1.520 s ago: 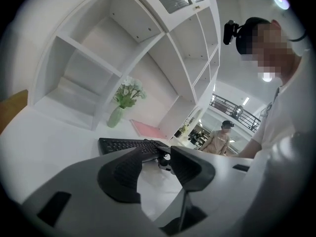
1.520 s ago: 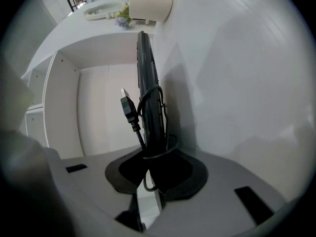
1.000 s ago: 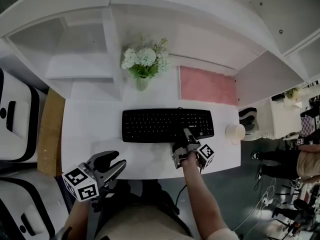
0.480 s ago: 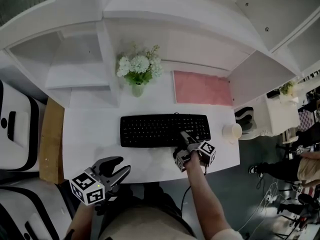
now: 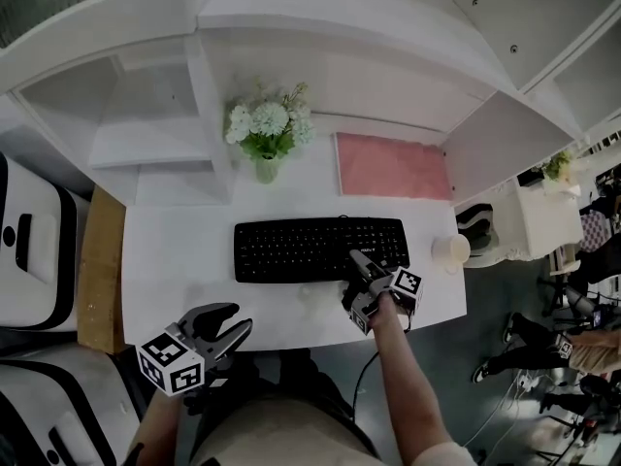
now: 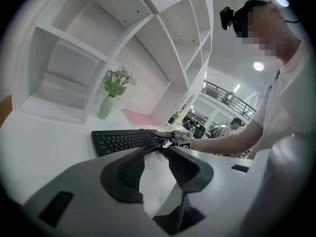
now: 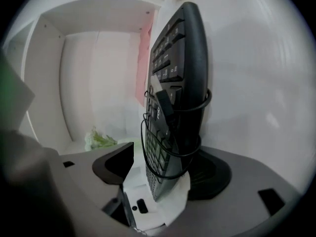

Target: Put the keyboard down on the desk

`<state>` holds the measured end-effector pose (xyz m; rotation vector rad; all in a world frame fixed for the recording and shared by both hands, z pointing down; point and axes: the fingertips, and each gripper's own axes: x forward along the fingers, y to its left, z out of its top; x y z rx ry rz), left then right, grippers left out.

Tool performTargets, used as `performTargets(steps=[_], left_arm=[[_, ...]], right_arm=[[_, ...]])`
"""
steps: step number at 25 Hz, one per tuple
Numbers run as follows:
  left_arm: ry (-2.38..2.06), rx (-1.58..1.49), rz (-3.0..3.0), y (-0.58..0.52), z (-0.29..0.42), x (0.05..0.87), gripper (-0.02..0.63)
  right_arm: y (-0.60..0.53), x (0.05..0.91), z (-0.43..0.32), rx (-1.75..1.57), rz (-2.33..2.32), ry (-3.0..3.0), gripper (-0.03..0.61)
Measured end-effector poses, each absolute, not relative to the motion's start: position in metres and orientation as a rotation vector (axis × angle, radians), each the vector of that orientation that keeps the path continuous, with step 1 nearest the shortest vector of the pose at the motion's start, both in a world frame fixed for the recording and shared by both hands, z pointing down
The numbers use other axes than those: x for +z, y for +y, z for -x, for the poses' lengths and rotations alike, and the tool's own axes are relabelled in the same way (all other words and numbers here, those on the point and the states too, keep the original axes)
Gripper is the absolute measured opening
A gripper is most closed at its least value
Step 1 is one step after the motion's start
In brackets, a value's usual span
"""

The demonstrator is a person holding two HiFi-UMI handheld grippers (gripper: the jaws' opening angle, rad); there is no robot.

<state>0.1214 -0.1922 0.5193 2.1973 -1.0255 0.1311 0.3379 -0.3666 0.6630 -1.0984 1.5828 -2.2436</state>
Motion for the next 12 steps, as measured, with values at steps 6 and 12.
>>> performTargets(steps=[6,12], left_arm=[[-1.022,0.232,-2.235,-0.190,-0.128,0.527,0.160],[-1.011,0.254,-2.227,-0.188,-0.130,0.534,0.152]], right_arm=[[-0.348,0.664,-0.329,-2.398,1.177,1.927,0.319],[-0.330,0.667,-0.321,-2.387,1.105,2.398,0.317]])
